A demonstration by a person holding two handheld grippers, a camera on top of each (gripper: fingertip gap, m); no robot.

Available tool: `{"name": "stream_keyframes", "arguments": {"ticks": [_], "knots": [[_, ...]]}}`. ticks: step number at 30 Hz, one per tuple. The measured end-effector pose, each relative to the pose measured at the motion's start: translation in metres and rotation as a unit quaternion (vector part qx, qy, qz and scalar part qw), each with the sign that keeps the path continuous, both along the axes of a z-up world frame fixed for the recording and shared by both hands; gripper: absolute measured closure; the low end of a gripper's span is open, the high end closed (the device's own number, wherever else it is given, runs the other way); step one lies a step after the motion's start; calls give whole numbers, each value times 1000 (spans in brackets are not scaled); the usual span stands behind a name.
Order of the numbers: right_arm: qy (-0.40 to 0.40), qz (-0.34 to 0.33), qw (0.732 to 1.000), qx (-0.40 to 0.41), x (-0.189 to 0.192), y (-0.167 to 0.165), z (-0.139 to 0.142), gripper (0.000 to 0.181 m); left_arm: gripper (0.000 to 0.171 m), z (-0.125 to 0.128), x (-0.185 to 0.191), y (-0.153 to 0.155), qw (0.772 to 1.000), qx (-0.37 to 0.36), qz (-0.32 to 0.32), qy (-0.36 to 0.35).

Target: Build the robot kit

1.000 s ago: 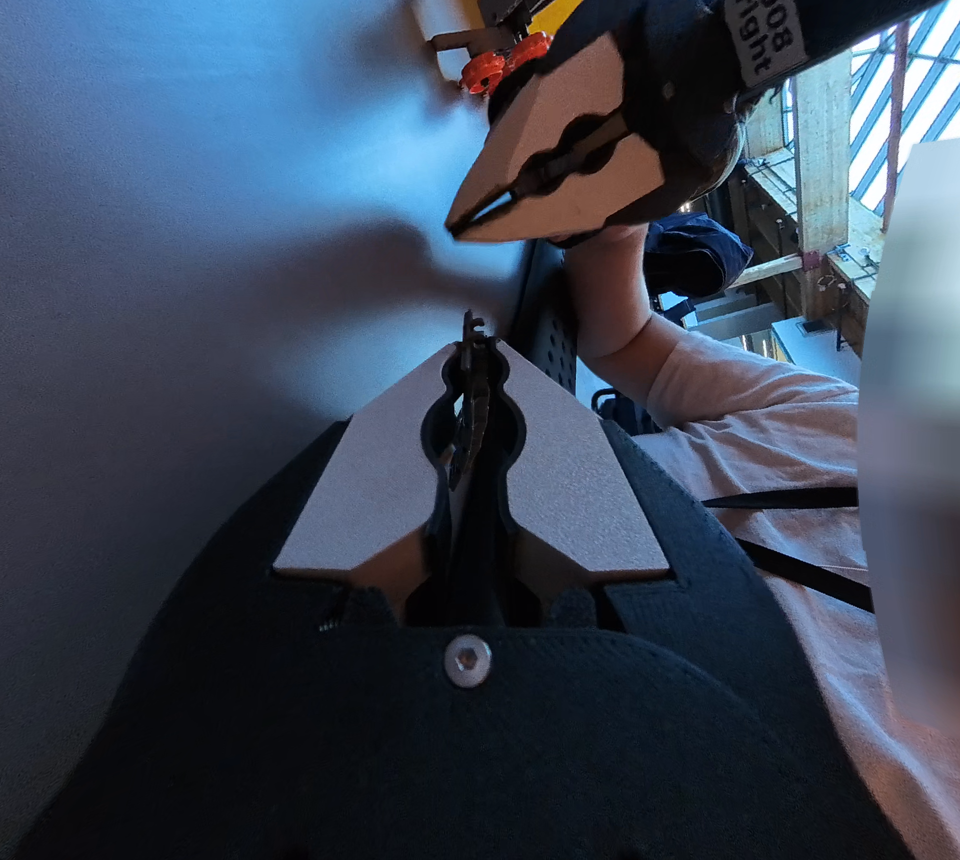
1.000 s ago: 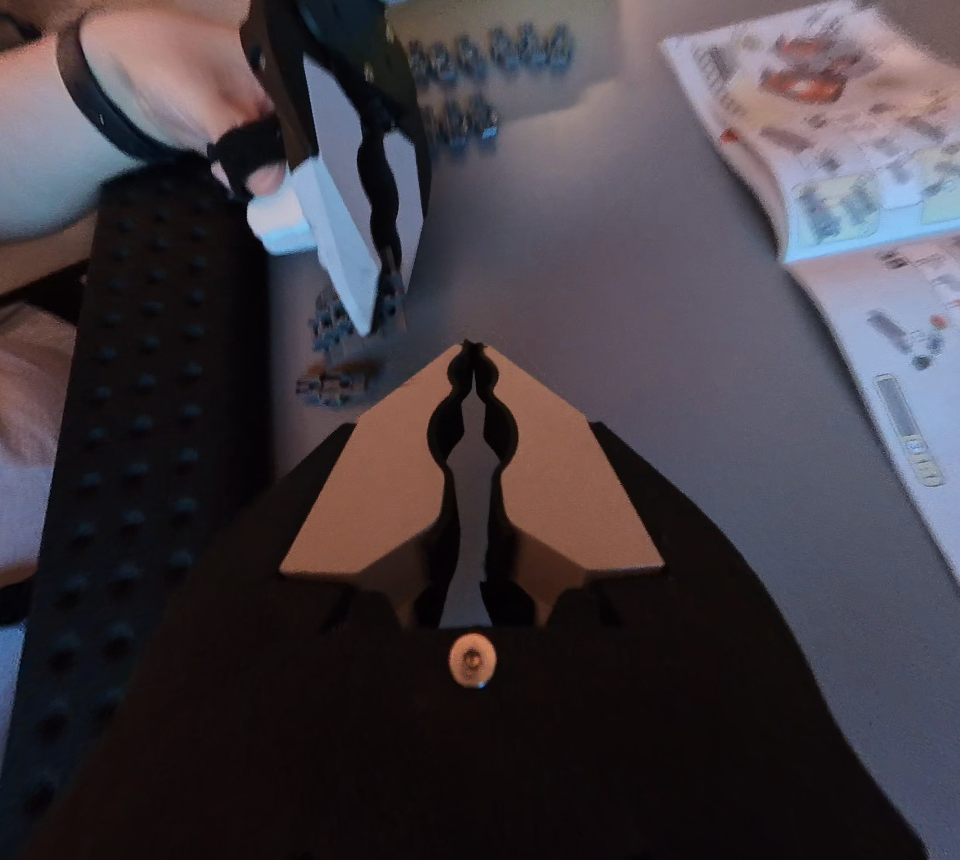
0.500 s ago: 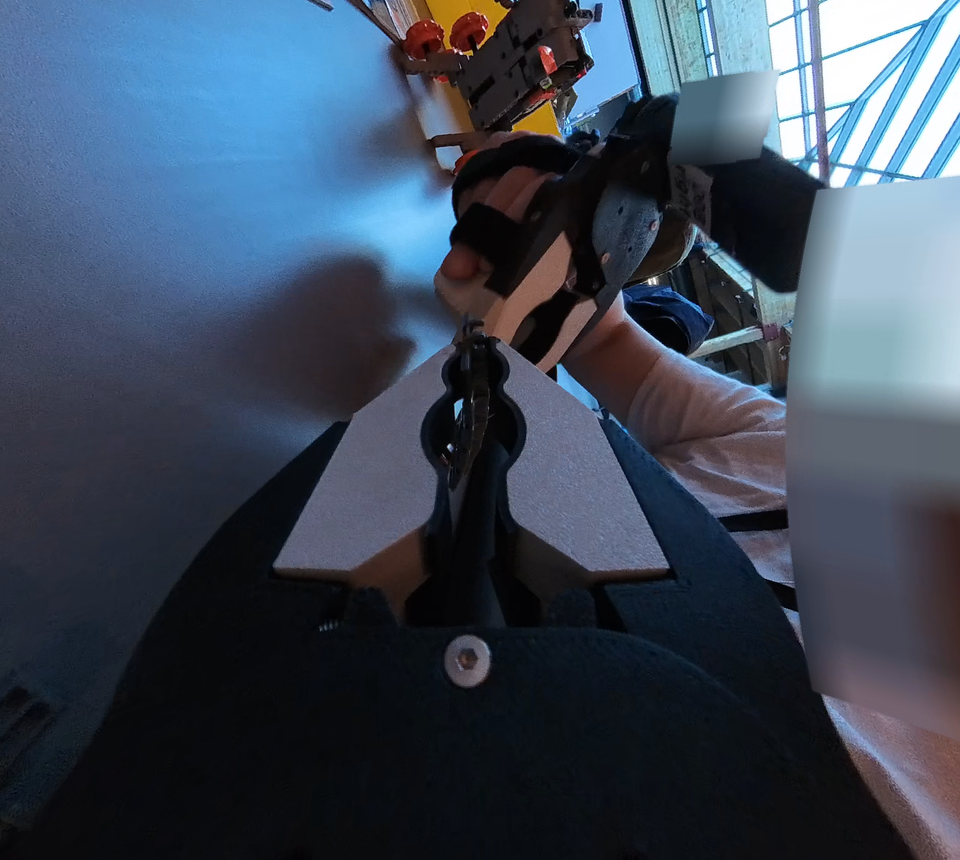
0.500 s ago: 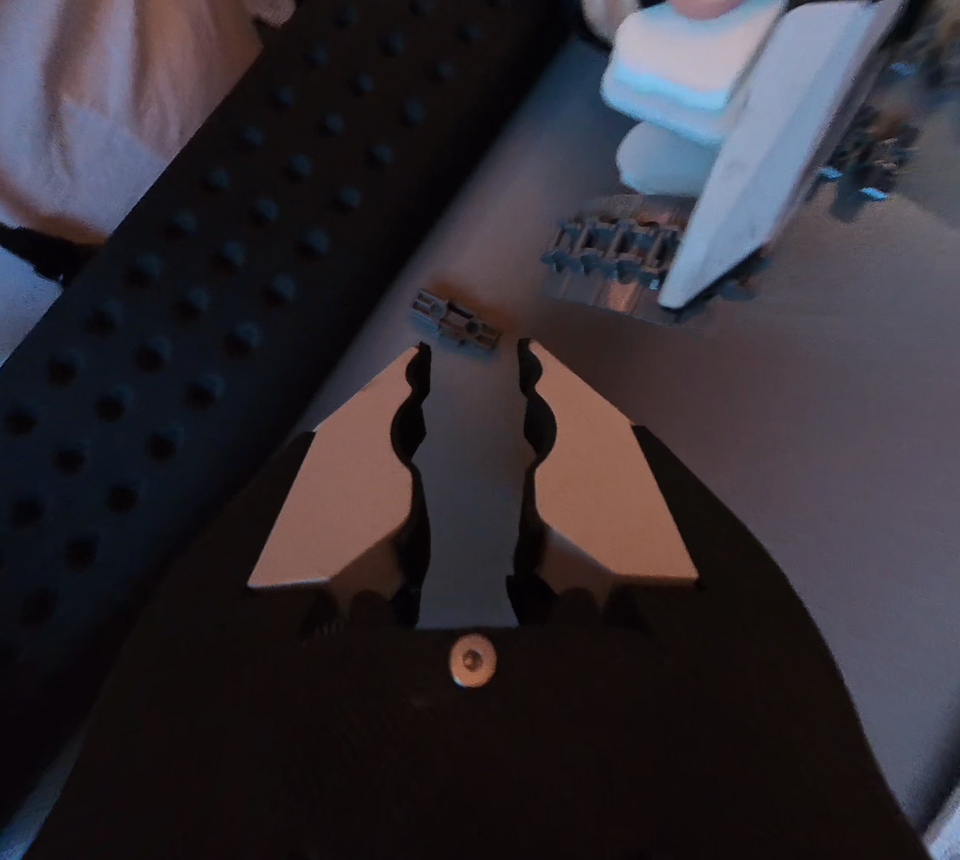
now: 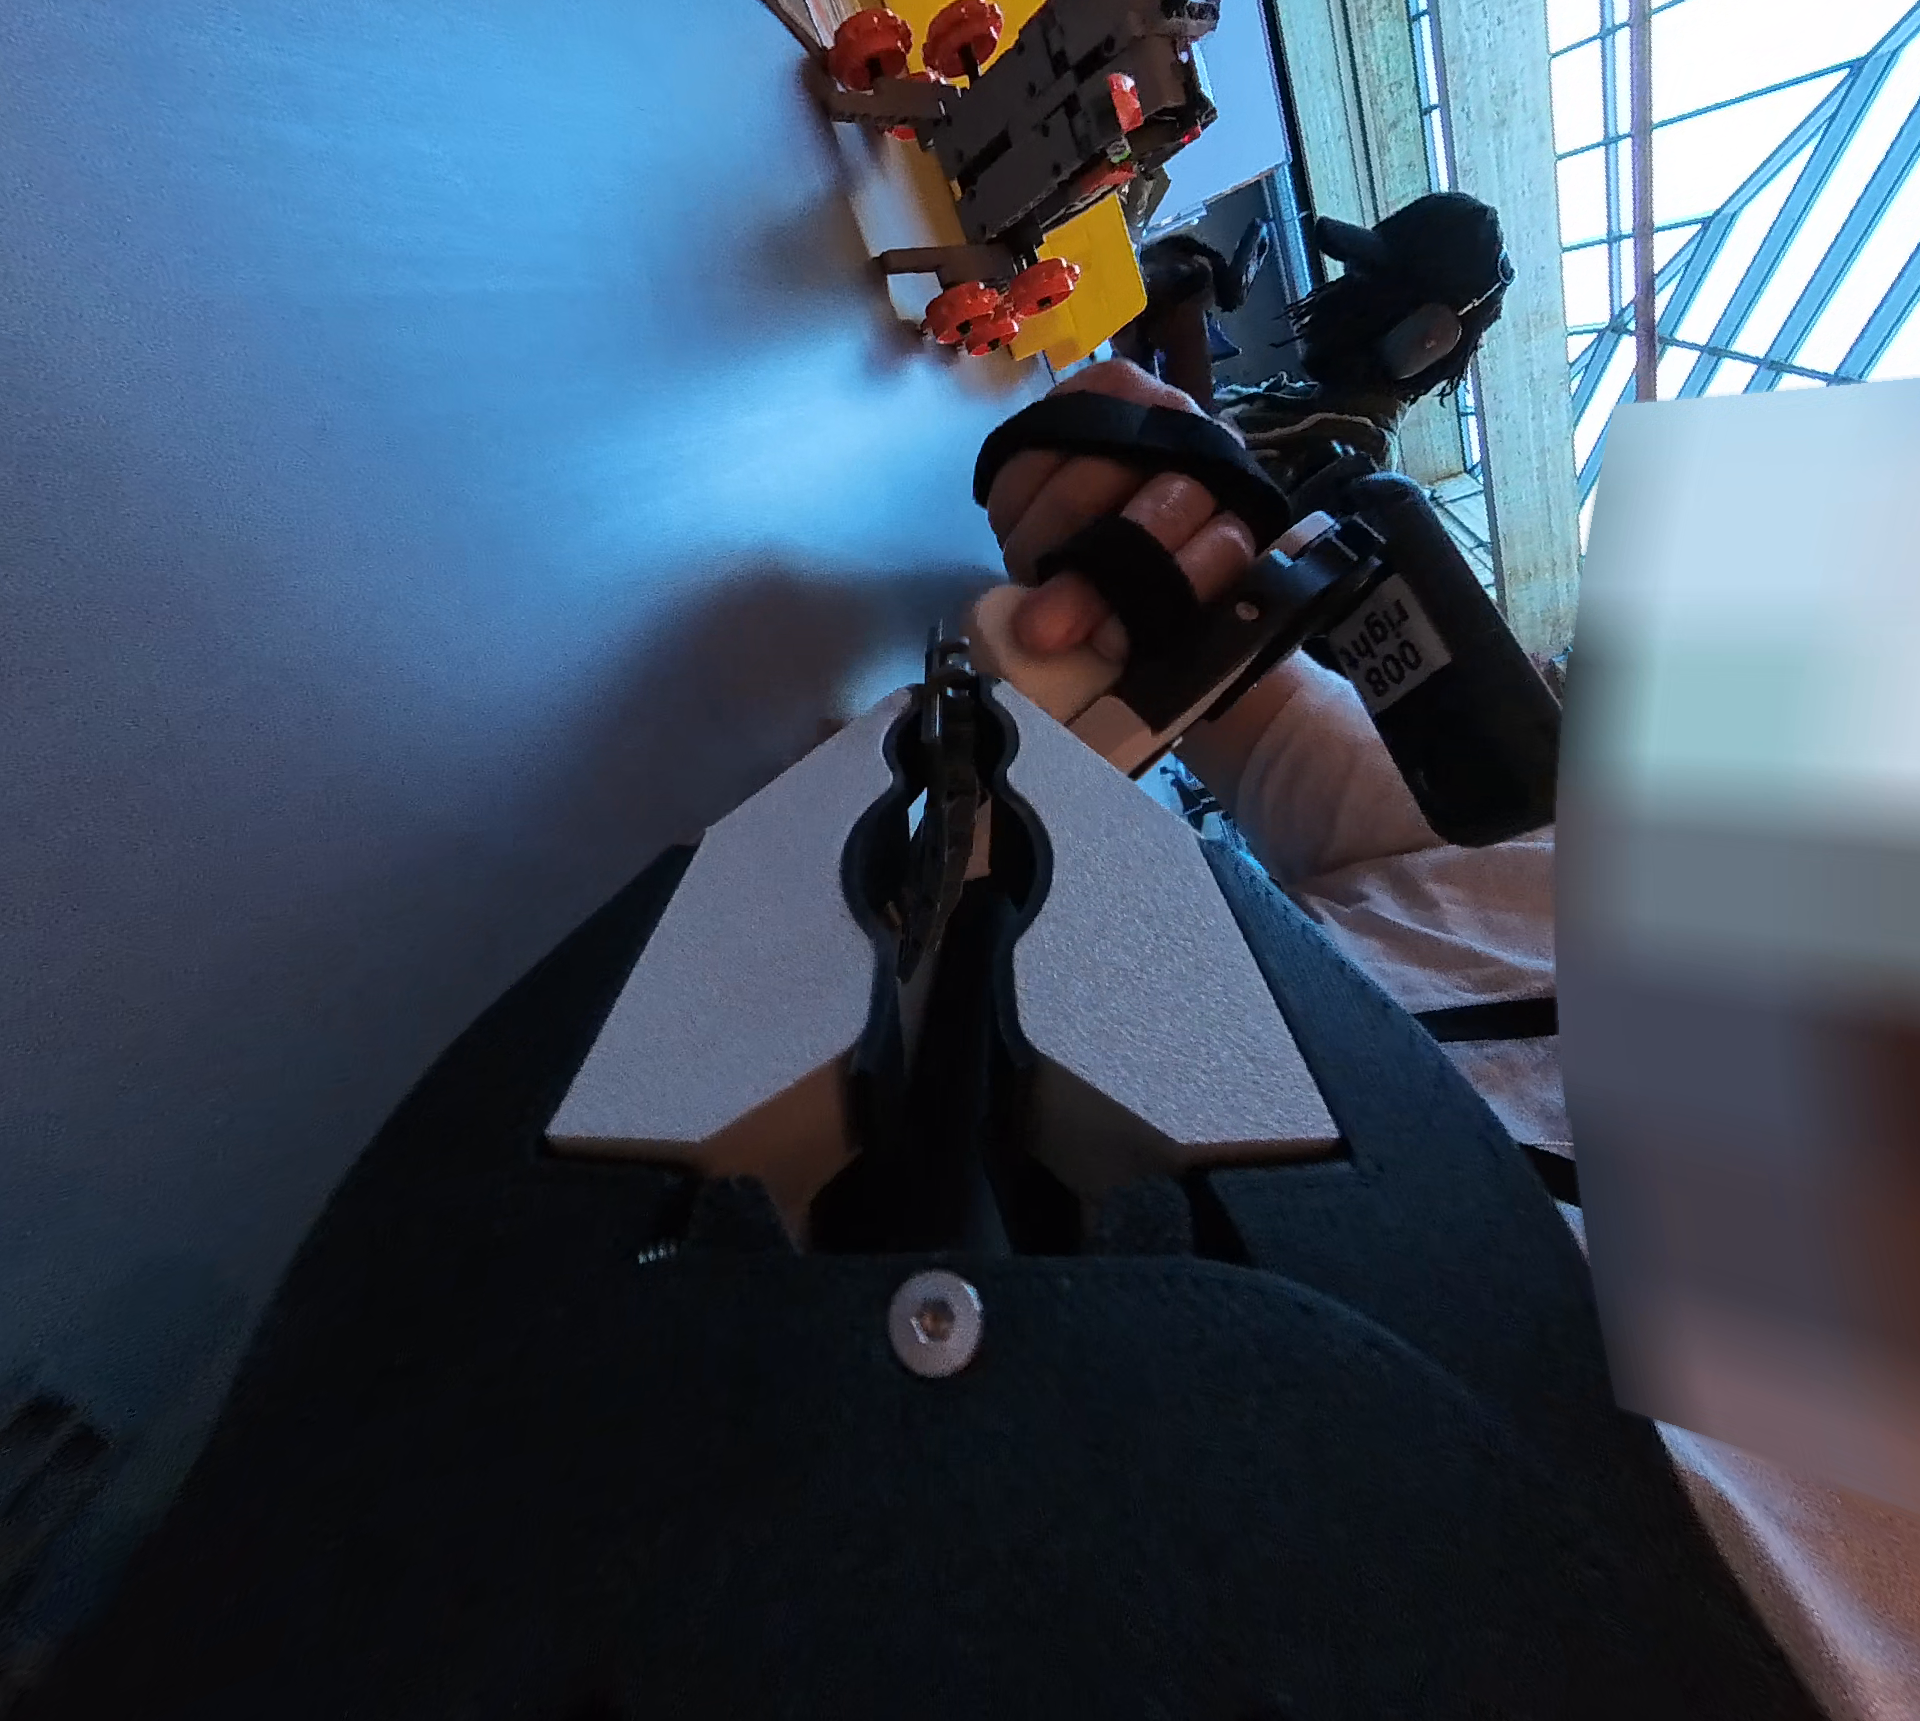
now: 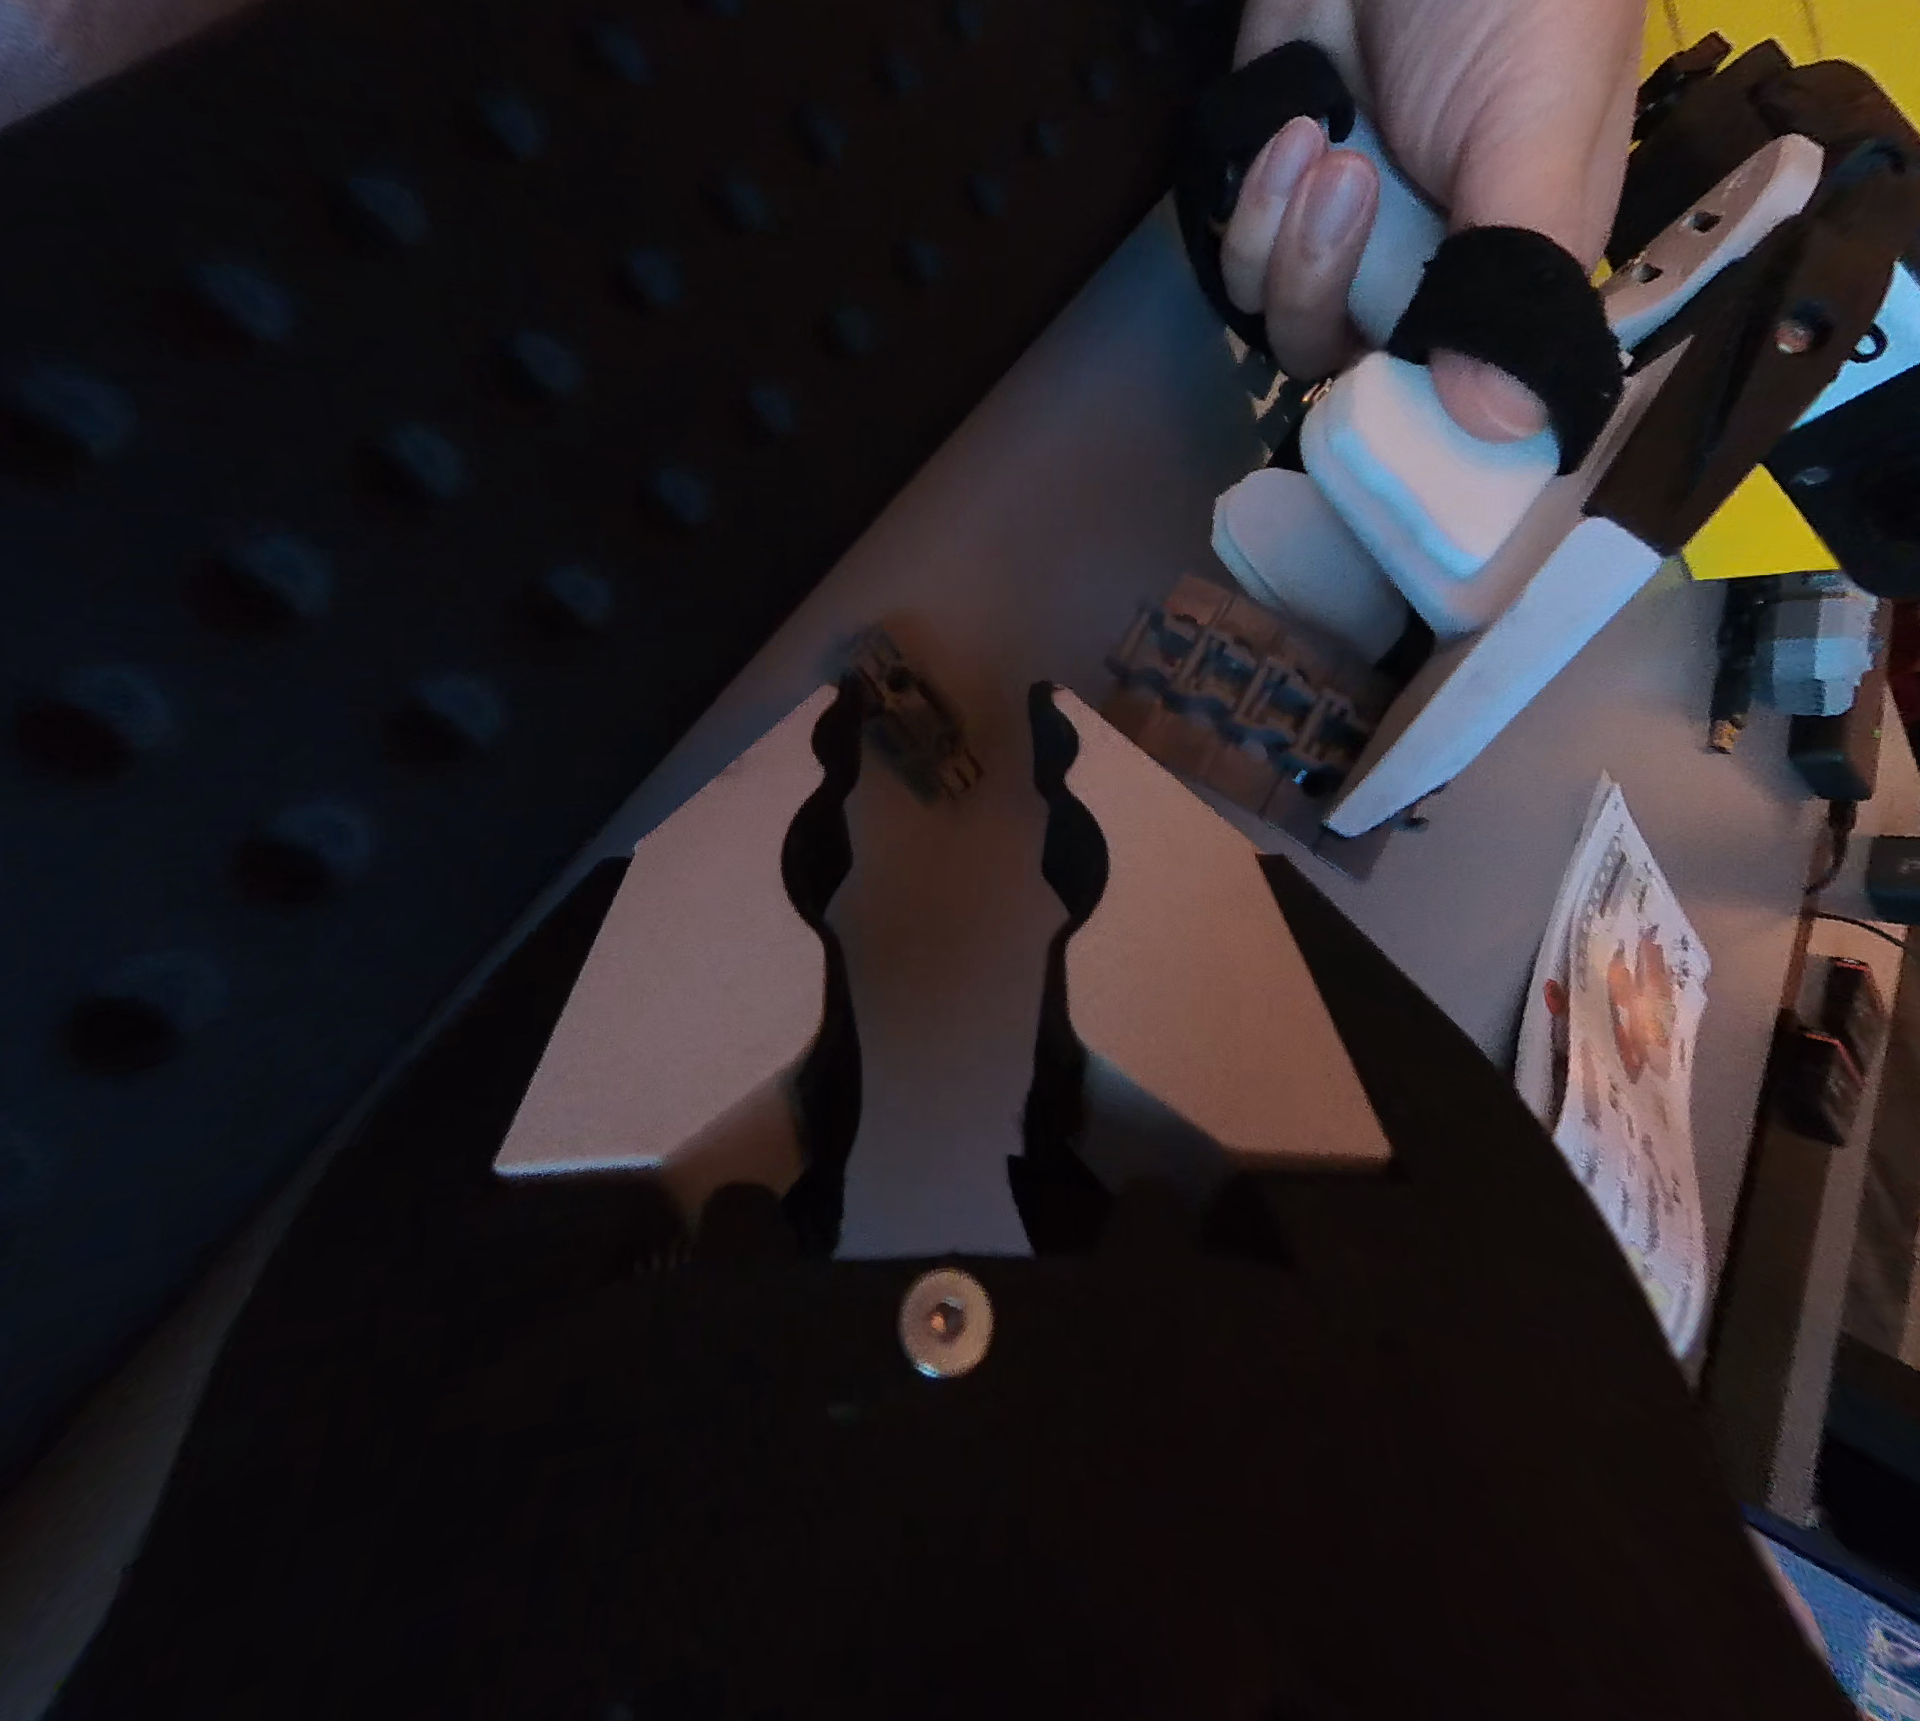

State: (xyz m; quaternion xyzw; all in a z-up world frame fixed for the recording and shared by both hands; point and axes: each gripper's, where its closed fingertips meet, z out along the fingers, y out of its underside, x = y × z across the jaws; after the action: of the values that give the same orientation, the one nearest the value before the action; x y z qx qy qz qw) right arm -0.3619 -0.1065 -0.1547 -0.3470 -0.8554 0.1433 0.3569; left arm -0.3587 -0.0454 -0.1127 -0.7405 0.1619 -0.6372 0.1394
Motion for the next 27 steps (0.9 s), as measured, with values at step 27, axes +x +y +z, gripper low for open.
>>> {"name": "stream_keyframes", "arguments": {"ticks": [27], "knots": [[-62, -340, 766, -541, 33, 56, 0, 153, 166, 9, -1, -9, 1000, 1, -16, -18]]}}
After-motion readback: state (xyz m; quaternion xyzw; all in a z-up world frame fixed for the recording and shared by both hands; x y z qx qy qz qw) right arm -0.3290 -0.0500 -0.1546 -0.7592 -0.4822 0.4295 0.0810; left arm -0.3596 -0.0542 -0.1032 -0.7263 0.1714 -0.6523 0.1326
